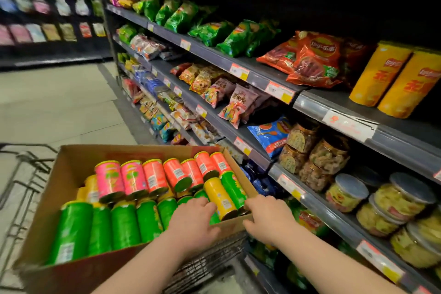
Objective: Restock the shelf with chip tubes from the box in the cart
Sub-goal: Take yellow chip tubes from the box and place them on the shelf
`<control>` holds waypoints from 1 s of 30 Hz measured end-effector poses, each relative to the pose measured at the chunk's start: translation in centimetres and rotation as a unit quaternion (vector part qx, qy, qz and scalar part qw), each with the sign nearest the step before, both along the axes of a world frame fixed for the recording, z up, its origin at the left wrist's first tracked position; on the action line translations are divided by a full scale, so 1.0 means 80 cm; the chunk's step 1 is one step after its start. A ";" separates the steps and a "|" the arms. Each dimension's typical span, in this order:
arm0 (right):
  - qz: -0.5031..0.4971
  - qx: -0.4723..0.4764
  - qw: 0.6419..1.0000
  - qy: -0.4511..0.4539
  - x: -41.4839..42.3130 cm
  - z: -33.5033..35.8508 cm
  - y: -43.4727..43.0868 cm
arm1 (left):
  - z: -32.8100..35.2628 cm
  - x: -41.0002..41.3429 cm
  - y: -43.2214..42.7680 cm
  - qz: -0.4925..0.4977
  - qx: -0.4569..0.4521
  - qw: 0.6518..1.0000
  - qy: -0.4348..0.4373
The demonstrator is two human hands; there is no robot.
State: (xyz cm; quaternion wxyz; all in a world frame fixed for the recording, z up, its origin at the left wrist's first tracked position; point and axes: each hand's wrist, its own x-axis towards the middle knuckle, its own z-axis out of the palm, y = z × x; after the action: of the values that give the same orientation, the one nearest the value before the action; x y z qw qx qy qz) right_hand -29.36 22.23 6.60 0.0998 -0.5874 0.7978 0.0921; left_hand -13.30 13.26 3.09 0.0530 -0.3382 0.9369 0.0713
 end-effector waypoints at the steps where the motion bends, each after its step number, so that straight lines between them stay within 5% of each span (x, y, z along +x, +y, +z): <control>1: 0.005 0.001 1.000 -0.003 0.010 -0.004 -0.005 | -0.003 0.014 -0.001 0.010 0.002 1.000 -0.004; 16: 0.047 0.041 0.997 -0.054 0.046 -0.053 -0.049 | -0.036 0.091 -0.021 0.099 0.057 0.993 -0.011; 30: 0.009 0.105 0.990 -0.090 -0.067 -0.096 -0.137 | -0.059 -0.002 -0.100 0.115 0.102 0.986 -0.066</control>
State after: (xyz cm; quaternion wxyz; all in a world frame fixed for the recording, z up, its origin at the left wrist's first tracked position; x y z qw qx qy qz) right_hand -34.72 11.27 -1.12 0.2314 -0.5866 0.7663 0.1231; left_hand -13.45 5.24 -1.61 0.1406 -0.4406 0.8738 0.1501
